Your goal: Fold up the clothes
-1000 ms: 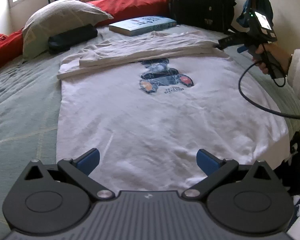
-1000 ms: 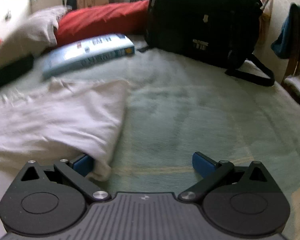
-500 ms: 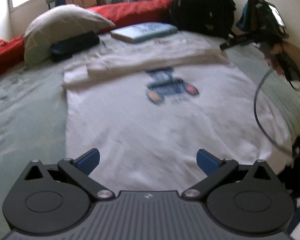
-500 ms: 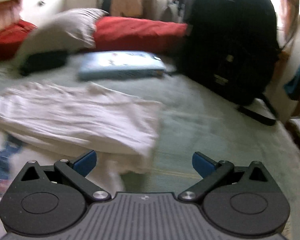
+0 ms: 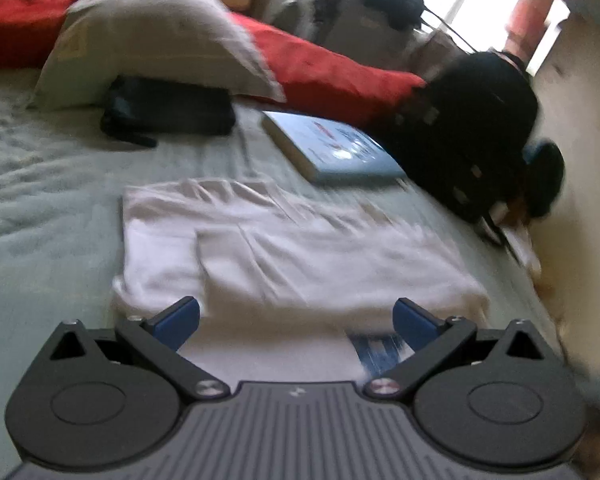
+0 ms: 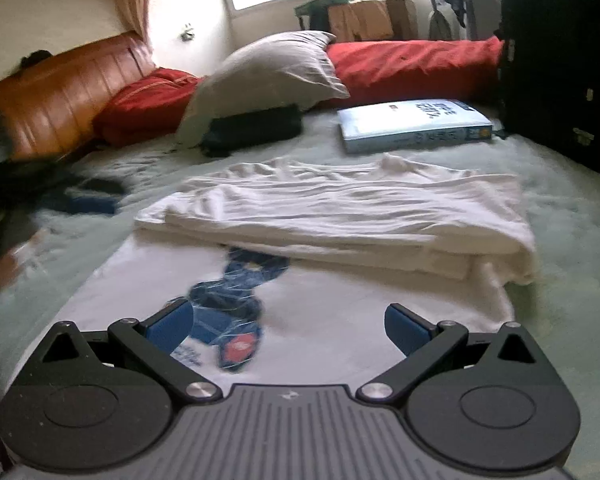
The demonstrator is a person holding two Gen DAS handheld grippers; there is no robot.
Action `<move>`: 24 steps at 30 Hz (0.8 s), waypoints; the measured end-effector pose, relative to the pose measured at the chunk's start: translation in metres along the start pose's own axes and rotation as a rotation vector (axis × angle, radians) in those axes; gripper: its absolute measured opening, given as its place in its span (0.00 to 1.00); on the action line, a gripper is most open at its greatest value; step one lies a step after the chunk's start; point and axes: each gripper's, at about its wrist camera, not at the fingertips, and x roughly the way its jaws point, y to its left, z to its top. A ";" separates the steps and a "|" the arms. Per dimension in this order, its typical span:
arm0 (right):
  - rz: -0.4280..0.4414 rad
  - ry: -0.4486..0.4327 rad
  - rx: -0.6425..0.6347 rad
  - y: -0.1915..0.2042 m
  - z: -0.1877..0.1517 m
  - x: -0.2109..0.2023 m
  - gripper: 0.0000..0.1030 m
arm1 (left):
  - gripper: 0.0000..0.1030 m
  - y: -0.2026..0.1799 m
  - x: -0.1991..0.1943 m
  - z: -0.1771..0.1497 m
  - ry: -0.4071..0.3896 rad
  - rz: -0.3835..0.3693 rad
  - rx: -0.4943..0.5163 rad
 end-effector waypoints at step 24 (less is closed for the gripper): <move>0.022 -0.005 0.100 -0.017 -0.018 0.007 1.00 | 0.29 0.054 0.075 0.019 0.167 -0.045 -0.181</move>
